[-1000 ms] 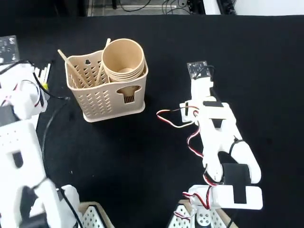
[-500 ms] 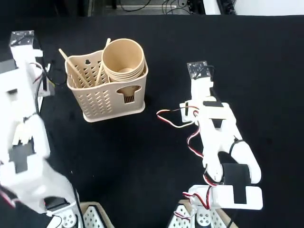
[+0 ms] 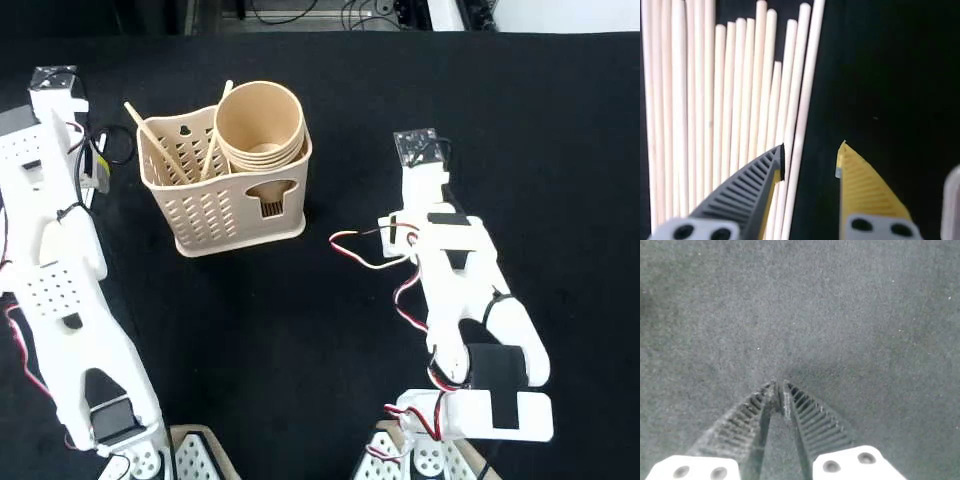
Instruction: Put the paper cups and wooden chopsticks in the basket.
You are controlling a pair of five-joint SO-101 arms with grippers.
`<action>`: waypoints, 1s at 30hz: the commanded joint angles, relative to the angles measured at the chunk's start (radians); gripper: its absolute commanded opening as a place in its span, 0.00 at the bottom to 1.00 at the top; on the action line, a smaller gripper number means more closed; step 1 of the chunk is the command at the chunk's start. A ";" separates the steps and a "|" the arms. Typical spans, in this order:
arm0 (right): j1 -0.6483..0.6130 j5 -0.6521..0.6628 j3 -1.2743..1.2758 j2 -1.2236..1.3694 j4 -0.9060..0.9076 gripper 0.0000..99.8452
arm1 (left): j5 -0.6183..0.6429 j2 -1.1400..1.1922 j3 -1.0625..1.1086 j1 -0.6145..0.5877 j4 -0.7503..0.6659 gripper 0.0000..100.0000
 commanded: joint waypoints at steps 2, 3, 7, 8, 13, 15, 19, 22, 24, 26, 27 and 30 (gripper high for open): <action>-0.008 0.000 -0.004 -0.019 -0.015 0.01 | -0.009 0.110 -0.259 -0.013 0.043 0.19; -0.008 0.000 -0.004 -0.019 -0.015 0.01 | -0.009 0.135 -0.285 -0.008 0.054 0.19; -0.008 0.000 -0.004 -0.019 -0.015 0.01 | -0.063 0.218 -0.361 0.010 0.101 0.19; -0.008 0.000 -0.004 -0.019 -0.015 0.01 | -0.074 0.238 -0.367 0.015 0.104 0.19; -0.008 0.000 -0.004 -0.019 -0.015 0.01 | -0.075 0.325 -0.377 0.018 0.094 0.19; -0.008 0.000 -0.004 -0.019 -0.015 0.01 | -0.074 0.344 -0.377 0.012 0.075 0.19; -0.008 0.000 -0.004 -0.019 -0.015 0.01 | -0.075 0.359 -0.377 0.008 0.074 0.18; -0.008 0.000 -0.004 -0.019 -0.015 0.01 | -0.077 0.359 -0.377 0.018 0.077 0.11; -0.008 0.000 -0.004 -0.019 -0.015 0.01 | -0.077 0.358 -0.377 0.022 0.075 0.05; -0.008 0.000 -0.004 -0.019 -0.015 0.01 | -0.077 0.358 -0.377 0.031 0.077 0.03; -0.008 0.000 -0.004 -0.019 -0.015 0.01 | -0.074 0.358 -0.377 0.033 0.077 0.03; -0.008 0.000 -0.004 -0.019 -0.015 0.01 | -0.072 0.358 -0.403 0.035 0.086 0.03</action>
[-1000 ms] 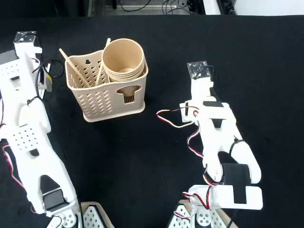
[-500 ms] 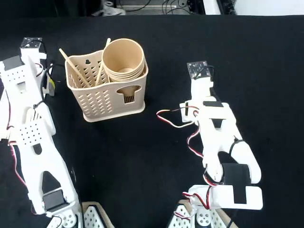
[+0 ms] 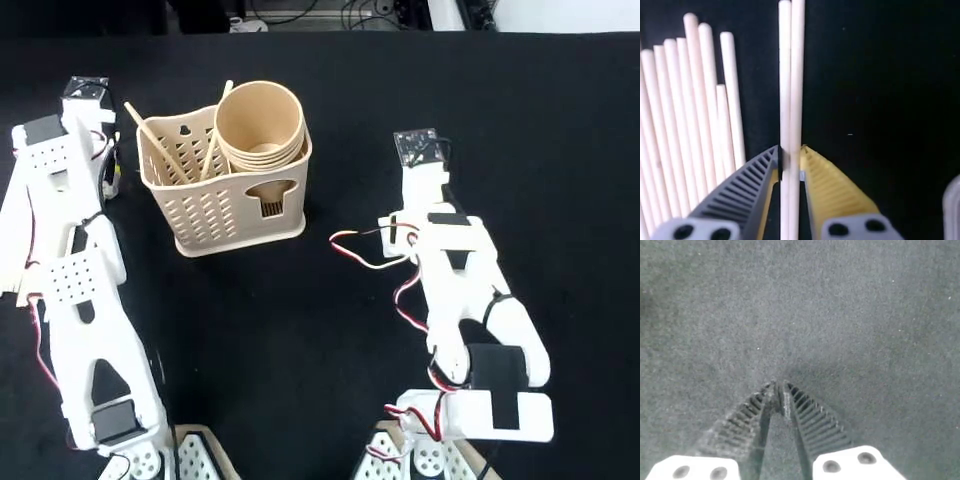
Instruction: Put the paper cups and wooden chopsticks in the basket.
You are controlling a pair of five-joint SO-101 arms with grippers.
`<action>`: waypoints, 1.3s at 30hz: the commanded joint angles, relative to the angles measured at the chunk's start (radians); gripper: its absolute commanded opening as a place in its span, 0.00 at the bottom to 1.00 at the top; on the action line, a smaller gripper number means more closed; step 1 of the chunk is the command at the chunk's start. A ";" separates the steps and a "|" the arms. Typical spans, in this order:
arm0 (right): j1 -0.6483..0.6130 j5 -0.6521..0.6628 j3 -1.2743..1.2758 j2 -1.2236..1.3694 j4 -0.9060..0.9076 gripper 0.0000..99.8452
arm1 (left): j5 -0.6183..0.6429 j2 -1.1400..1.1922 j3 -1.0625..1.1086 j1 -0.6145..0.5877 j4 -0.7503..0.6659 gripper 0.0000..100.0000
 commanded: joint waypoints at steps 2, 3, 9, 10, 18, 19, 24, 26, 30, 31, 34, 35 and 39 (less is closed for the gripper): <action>-0.008 0.000 -0.004 -0.019 -0.015 0.01 | -0.003 -0.005 -0.087 -0.004 0.046 0.03; -0.008 0.000 -0.004 -0.019 -0.015 0.01 | -0.003 -0.005 -0.120 -0.004 0.081 0.03; -0.008 0.000 -0.004 -0.019 -0.015 0.01 | 0.035 -0.006 -0.317 -0.021 0.149 0.03; -0.008 0.000 -0.004 -0.019 -0.015 0.01 | 0.037 -0.011 -0.315 -0.022 0.149 0.03; -0.008 0.000 -0.004 -0.019 -0.015 0.01 | 0.043 -0.100 -0.260 -0.027 0.149 0.03; -0.008 0.000 -0.004 -0.019 -0.015 0.01 | 0.046 -0.117 -0.254 -0.028 0.150 0.03; -0.008 0.000 -0.005 -0.019 -0.015 0.01 | 0.135 -0.238 -0.168 -0.031 0.150 0.03; -0.008 0.000 -0.005 -0.019 -0.015 0.01 | 0.166 -0.308 -0.110 -0.028 0.150 0.03; -0.008 0.000 -0.005 -0.019 -0.015 0.01 | 0.222 -0.470 0.004 -0.025 0.150 0.03; -0.008 0.000 -0.005 -0.019 -0.015 0.01 | 0.230 -0.509 0.025 -0.024 0.150 0.03; -0.008 0.000 -0.005 -0.019 -0.015 0.01 | 0.252 -0.624 0.082 -0.024 0.150 0.03; -0.008 0.000 -0.005 -0.019 -0.015 0.01 | 0.259 -0.664 0.107 -0.025 0.150 0.03; -0.008 0.000 -0.005 -0.019 -0.015 0.01 | 0.281 -0.832 0.262 -0.024 0.150 0.03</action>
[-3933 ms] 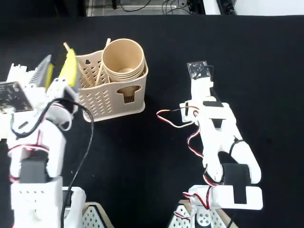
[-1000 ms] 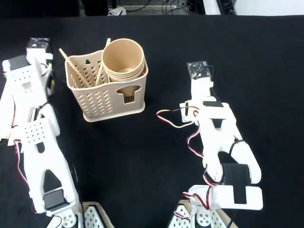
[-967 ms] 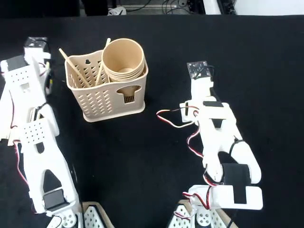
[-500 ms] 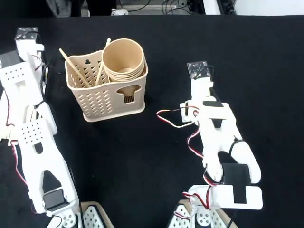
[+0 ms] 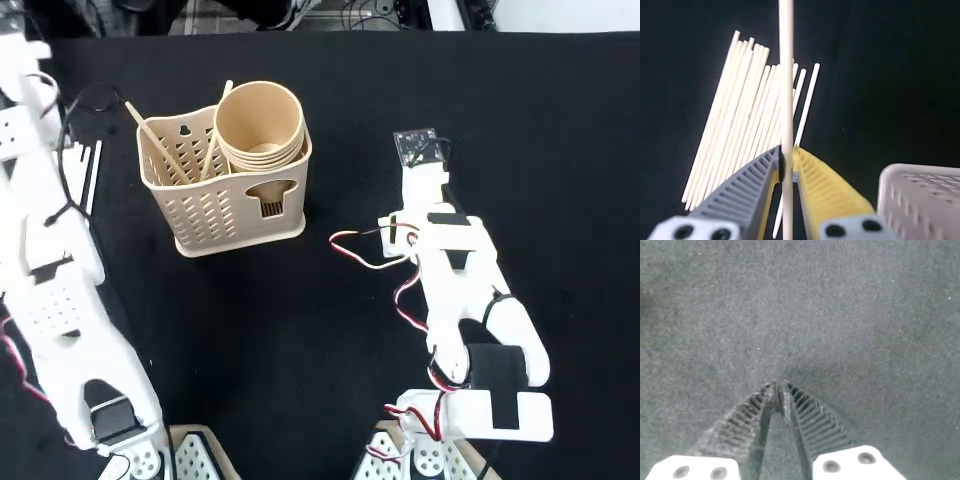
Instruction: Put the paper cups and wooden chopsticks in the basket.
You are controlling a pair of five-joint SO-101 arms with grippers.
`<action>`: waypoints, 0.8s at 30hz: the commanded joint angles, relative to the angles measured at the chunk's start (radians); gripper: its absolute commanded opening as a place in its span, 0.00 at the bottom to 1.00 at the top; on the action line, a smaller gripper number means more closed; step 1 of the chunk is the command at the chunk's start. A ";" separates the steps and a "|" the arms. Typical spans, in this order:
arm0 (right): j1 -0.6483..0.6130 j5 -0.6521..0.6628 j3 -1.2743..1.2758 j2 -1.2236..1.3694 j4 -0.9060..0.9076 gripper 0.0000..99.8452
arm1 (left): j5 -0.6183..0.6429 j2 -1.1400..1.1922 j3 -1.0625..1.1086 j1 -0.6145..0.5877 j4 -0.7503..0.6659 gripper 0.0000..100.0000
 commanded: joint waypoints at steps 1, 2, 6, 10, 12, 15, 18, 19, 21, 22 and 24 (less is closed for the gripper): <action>-0.008 0.000 -0.005 -0.019 -0.015 0.01 | 0.021 -0.249 0.166 -0.001 0.005 0.03; -0.008 0.000 -0.005 -0.019 -0.015 0.01 | 0.021 -0.298 0.217 0.001 0.003 0.03; -0.008 0.000 -0.005 -0.019 -0.015 0.01 | 0.021 -0.494 0.392 0.002 -0.017 0.03; -0.008 0.000 -0.004 -0.019 -0.015 0.01 | 0.021 -0.683 0.621 0.001 -0.110 0.03; -0.008 0.000 -0.004 -0.019 -0.015 0.01 | 0.021 -0.787 0.769 0.001 -0.189 0.03; -0.008 0.000 -0.004 -0.019 -0.015 0.01 | 0.018 -0.964 1.015 0.001 -0.344 0.03; -0.008 0.000 -0.004 -0.019 -0.015 0.01 | 0.020 -1.162 1.262 0.001 -0.529 0.03; -0.008 0.000 -0.004 -0.019 -0.015 0.01 | 0.020 -1.229 1.340 0.001 -0.592 0.03; -0.008 0.000 -0.004 -0.019 -0.015 0.01 | 0.025 -1.358 1.478 0.004 -0.721 0.03; -0.008 0.000 -0.004 -0.019 -0.015 0.01 | 0.043 -1.418 1.541 0.016 -0.784 0.03; -0.008 0.000 -0.004 -0.019 -0.015 0.01 | 0.095 -1.534 1.658 0.041 -0.893 0.03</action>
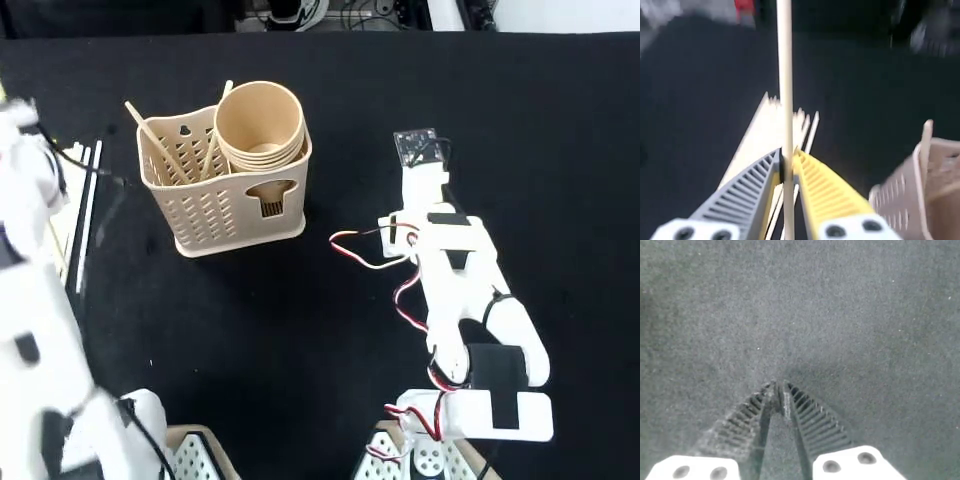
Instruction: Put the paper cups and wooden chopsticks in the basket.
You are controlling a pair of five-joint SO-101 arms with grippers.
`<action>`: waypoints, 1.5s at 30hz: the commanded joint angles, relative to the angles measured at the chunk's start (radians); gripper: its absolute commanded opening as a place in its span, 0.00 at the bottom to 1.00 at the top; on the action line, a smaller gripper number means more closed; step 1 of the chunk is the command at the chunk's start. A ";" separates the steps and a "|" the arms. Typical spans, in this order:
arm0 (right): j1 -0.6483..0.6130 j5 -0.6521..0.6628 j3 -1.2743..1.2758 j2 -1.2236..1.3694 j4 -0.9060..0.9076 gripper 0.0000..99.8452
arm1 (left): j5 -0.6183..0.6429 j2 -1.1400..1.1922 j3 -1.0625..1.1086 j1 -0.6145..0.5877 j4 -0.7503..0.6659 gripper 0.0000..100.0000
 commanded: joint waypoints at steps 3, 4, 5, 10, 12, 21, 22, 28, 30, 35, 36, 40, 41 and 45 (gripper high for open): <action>-0.008 0.000 -0.004 -0.019 -0.015 0.01 | 0.126 -0.413 0.358 0.088 -0.359 0.03; -0.008 0.000 -0.004 -0.019 -0.015 0.01 | 0.143 -0.465 0.392 0.108 -0.404 0.03; -0.008 0.000 -0.004 -0.019 -0.015 0.01 | 0.158 -0.514 0.426 0.124 -0.443 0.03; -0.008 0.000 -0.004 -0.019 -0.015 0.01 | 0.192 -0.712 0.507 0.263 -0.565 0.03; -0.008 0.000 -0.004 -0.019 -0.015 0.01 | 0.192 -0.755 0.515 0.323 -0.583 0.03; -0.008 0.000 -0.004 -0.019 -0.015 0.01 | 0.187 -0.746 0.593 0.470 -0.657 0.03; -0.008 0.000 -0.004 -0.019 -0.015 0.01 | 0.187 -0.736 0.618 0.470 -0.671 0.03; -0.008 0.000 -0.004 -0.019 -0.015 0.01 | 0.187 -0.646 0.786 0.466 -0.890 0.03; -0.008 0.000 -0.004 -0.019 -0.015 0.01 | 0.192 -0.618 0.812 0.466 -0.934 0.03; -0.008 0.000 -0.004 -0.019 -0.015 0.01 | 0.186 -0.582 0.840 0.473 -0.927 0.03; -0.008 0.000 -0.004 -0.019 -0.015 0.01 | 0.186 -0.578 0.842 0.469 -0.913 0.04; -0.008 0.000 -0.004 -0.019 -0.015 0.01 | 0.192 -0.578 0.832 0.466 -0.893 0.07; -0.008 0.000 -0.004 -0.019 -0.015 0.01 | 0.186 -0.580 0.825 0.466 -0.893 0.04; -0.008 0.000 -0.004 -0.019 -0.015 0.01 | 0.190 -0.575 0.789 0.464 -0.888 0.03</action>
